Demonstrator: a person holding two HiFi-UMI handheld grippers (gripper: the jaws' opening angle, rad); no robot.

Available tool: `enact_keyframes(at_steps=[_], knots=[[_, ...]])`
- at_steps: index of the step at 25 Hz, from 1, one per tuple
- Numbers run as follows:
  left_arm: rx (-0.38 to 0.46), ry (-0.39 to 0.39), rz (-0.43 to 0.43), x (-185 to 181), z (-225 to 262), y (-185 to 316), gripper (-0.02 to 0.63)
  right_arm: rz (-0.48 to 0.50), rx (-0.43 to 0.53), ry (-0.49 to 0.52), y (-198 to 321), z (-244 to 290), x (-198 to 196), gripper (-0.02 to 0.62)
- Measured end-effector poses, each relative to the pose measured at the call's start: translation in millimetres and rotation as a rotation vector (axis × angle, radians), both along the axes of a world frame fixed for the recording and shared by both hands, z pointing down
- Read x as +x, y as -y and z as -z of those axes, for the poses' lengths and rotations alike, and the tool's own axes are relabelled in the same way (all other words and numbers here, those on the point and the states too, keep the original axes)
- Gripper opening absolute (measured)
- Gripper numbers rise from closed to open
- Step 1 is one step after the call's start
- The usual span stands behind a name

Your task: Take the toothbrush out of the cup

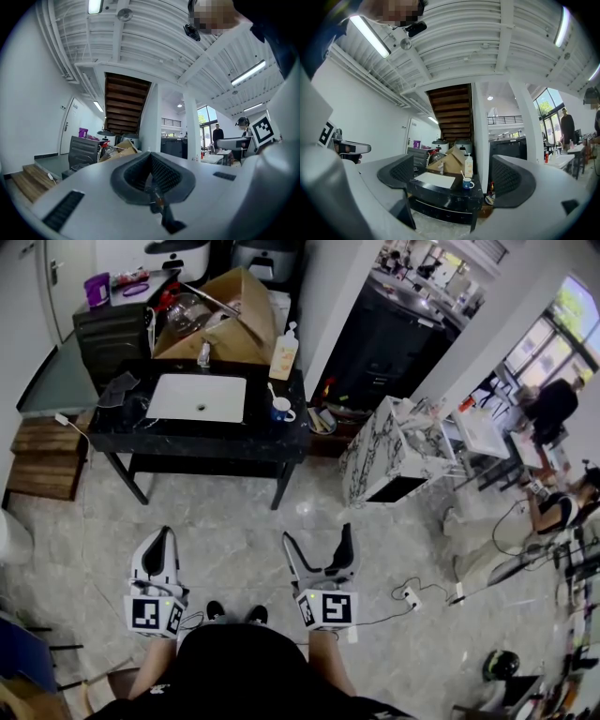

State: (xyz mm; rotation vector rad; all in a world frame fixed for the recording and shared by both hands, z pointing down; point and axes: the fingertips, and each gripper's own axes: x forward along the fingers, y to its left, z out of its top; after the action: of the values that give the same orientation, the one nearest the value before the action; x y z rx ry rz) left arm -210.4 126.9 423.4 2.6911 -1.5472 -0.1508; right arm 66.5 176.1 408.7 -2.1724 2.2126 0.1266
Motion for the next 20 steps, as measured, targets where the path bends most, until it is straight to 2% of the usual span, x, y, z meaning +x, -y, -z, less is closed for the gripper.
enact_keyframes(at_steps=[11, 20], knots=[[0.012, -0.018, -0.016, -42, 6, 6, 0.003, -0.023, 0.055, 0.011, -6, 14, -32, 0.499], [-0.002, -0.015, -0.047, -64, -3, 18, 0.003, -0.067, 0.044, -0.001, -9, 8, -49, 0.499]])
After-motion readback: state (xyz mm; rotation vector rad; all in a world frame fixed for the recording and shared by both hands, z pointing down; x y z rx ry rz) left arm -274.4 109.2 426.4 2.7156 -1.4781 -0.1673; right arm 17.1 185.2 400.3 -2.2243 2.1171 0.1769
